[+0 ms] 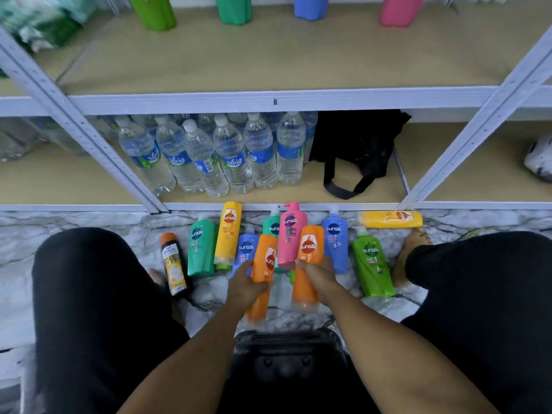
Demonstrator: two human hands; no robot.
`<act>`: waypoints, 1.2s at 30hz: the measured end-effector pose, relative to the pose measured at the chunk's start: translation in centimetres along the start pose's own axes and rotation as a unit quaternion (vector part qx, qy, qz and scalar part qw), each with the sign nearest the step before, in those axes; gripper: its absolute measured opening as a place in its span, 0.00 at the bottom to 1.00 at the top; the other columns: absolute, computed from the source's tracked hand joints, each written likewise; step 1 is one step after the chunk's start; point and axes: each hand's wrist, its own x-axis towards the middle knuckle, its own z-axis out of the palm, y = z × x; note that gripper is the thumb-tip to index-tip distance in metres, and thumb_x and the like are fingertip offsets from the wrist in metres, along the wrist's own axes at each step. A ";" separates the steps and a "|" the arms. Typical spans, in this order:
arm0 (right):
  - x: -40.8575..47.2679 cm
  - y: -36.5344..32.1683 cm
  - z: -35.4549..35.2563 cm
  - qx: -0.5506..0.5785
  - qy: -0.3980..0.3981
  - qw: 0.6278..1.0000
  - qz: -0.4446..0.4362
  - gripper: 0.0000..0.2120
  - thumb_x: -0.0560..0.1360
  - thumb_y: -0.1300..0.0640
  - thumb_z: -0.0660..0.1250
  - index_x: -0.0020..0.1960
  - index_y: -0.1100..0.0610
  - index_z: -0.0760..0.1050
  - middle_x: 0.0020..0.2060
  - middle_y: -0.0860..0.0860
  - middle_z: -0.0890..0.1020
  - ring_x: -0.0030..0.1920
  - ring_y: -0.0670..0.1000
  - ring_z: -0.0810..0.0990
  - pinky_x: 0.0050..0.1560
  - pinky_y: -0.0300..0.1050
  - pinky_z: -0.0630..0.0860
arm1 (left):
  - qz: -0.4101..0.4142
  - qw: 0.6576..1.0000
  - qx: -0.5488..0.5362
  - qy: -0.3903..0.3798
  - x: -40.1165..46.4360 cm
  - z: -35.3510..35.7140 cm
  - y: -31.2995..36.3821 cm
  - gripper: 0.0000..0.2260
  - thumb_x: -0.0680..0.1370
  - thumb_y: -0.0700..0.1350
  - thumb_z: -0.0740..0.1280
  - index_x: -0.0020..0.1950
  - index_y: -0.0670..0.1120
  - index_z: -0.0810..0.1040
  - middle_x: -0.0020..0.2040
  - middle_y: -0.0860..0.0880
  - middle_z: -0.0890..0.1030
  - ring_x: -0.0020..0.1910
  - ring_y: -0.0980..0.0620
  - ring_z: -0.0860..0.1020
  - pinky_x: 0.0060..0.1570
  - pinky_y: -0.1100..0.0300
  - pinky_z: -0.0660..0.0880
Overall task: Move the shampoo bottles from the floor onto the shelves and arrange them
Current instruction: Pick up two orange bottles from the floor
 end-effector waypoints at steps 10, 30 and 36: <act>-6.2 -0.2 -0.1 -0.081 -0.036 0.993 -0.082 0.24 0.65 0.66 0.71 0.57 0.53 0.70 0.50 0.52 0.81 0.52 0.53 0.80 0.54 0.51 0.77 | 0.037 0.999 -0.023 0.028 -3.2 -0.3 0.9 0.25 0.66 0.44 0.77 0.61 0.46 0.77 0.54 0.47 0.82 0.50 0.48 0.80 0.52 0.51 0.78; -6.8 0.5 0.2 -0.202 0.062 0.977 -0.039 0.27 0.69 0.61 0.74 0.64 0.58 0.67 0.57 0.56 0.79 0.57 0.59 0.78 0.55 0.47 0.73 | 0.004 0.999 -0.027 0.043 -2.9 0.2 1.1 0.28 0.68 0.42 0.75 0.67 0.48 0.72 0.57 0.46 0.81 0.55 0.44 0.78 0.54 0.54 0.75; -3.9 -1.2 1.4 -0.180 0.091 0.979 -0.037 0.23 0.67 0.59 0.73 0.60 0.53 0.71 0.48 0.53 0.82 0.49 0.58 0.81 0.46 0.45 0.75 | -0.018 0.997 -0.060 0.050 -0.1 0.1 3.0 0.24 0.68 0.42 0.74 0.63 0.48 0.74 0.52 0.49 0.81 0.46 0.50 0.78 0.46 0.58 0.74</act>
